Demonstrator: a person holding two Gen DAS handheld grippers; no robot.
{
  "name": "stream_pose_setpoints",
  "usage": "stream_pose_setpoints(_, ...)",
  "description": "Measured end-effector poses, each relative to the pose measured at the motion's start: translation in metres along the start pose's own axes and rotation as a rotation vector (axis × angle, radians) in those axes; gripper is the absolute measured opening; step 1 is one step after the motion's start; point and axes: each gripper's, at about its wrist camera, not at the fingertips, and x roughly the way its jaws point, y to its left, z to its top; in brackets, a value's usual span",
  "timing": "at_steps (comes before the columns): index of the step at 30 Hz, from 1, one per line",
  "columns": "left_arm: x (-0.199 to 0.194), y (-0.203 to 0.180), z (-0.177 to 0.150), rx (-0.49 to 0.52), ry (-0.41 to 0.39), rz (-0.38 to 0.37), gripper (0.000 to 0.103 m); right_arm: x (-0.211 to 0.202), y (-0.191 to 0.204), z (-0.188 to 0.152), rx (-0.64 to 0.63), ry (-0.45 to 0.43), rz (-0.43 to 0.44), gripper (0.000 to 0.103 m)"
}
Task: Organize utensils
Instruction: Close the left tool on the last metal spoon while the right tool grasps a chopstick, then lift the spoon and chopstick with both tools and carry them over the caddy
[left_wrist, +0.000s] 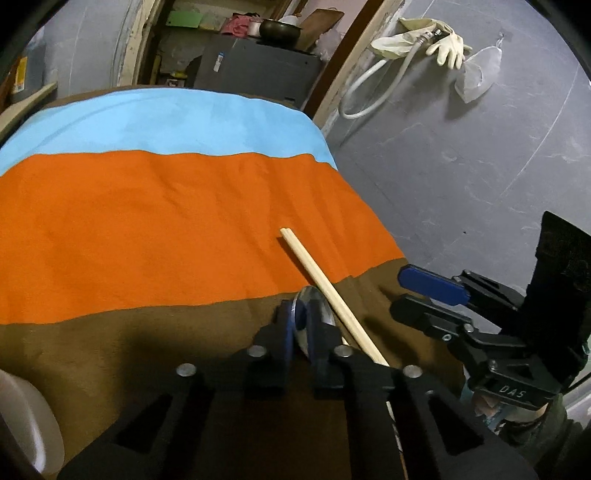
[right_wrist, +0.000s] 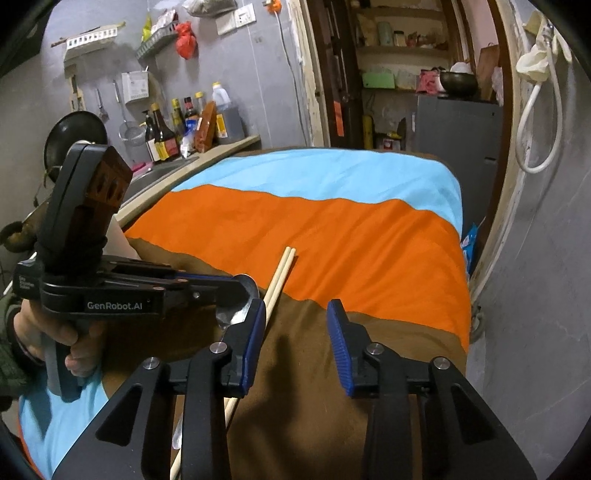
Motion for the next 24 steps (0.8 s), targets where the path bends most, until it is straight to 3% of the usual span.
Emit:
stream_pose_setpoints(4, -0.003, 0.002, 0.000, -0.009, -0.023, 0.010, 0.001, 0.009, 0.000, 0.003, 0.004, 0.031, 0.007, 0.031)
stream_pose_setpoints(12, -0.016, -0.006, -0.009, 0.033, -0.087, 0.120, 0.001, 0.029, 0.007, 0.008, -0.028, 0.100, -0.022, 0.029)
stream_pose_setpoints(24, -0.020, 0.002, -0.006, -0.011, -0.102, 0.108, 0.001, 0.053, 0.012, 0.021, -0.060, 0.137, -0.091, 0.025)
